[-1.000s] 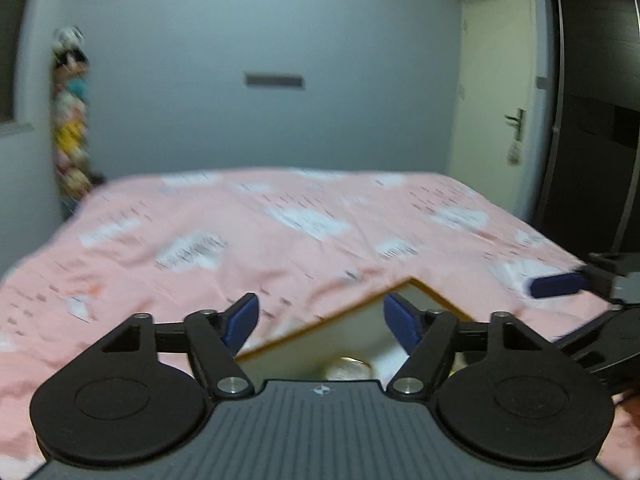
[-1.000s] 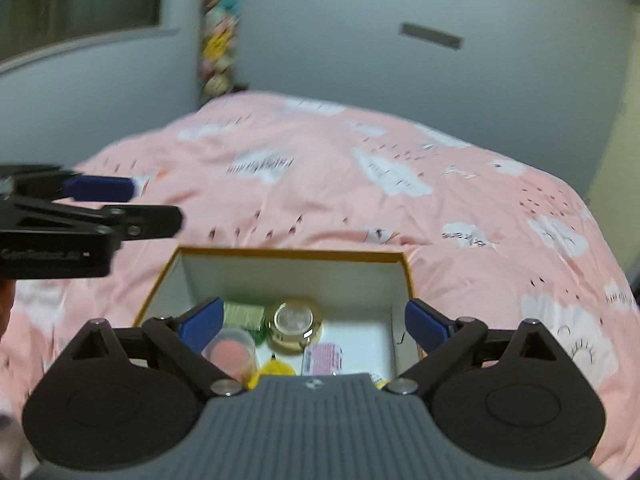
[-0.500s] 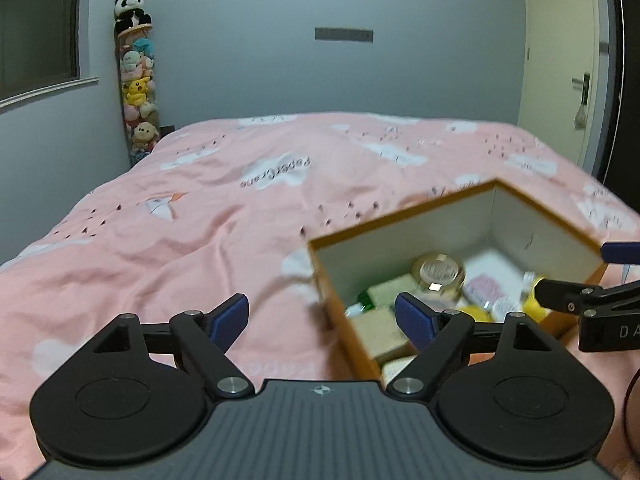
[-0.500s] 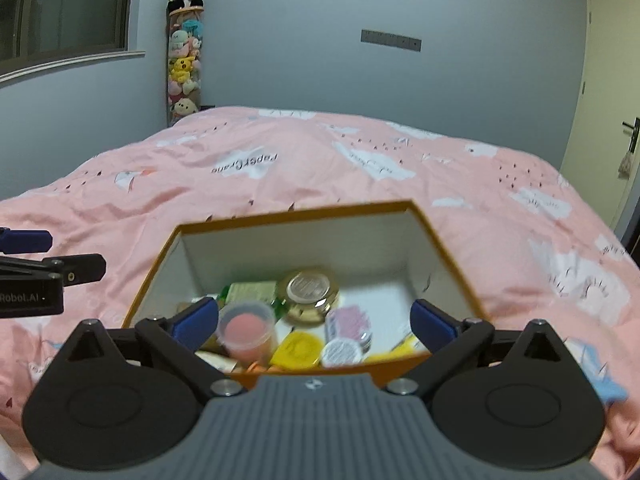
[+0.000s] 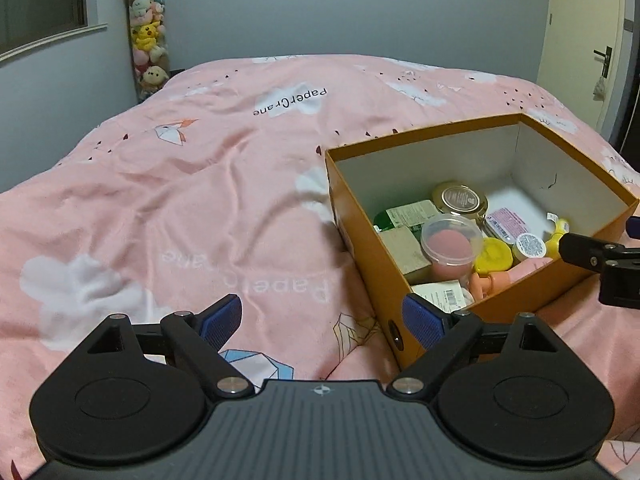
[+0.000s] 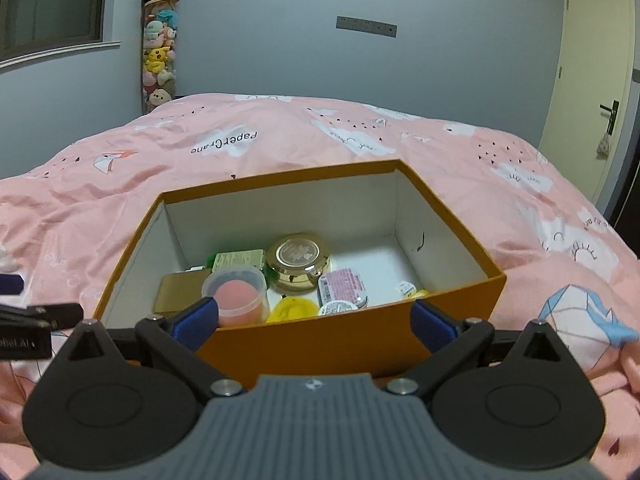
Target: Organize rigid objects
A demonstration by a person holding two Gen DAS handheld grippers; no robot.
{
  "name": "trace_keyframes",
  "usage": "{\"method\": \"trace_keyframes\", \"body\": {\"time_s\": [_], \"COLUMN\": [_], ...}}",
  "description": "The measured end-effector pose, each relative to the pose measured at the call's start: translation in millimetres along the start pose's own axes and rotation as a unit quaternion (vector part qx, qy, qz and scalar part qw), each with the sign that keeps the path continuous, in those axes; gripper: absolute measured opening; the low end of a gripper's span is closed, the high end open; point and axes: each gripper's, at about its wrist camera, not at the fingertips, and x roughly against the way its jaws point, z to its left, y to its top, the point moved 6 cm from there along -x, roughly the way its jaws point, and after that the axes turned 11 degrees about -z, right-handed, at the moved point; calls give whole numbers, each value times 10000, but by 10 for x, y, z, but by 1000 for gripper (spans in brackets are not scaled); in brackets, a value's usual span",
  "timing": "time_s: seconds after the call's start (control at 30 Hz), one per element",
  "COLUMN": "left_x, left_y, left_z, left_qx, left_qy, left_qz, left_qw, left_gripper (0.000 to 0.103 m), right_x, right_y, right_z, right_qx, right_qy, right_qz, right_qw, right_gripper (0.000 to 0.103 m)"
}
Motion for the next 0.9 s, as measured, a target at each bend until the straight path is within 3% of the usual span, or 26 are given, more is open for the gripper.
{"method": "trace_keyframes", "body": {"time_s": [0.9], "left_x": [72], "left_y": [-2], "left_z": [80], "left_qx": [145], "left_qy": [135], "left_qz": [-109], "left_qw": [9997], "left_gripper": [103], "right_x": [4], "right_y": [-24], "right_z": [126], "right_qx": [160], "right_qy": [139], "right_qz": [31], "right_qw": [9998], "right_gripper": [100]}}
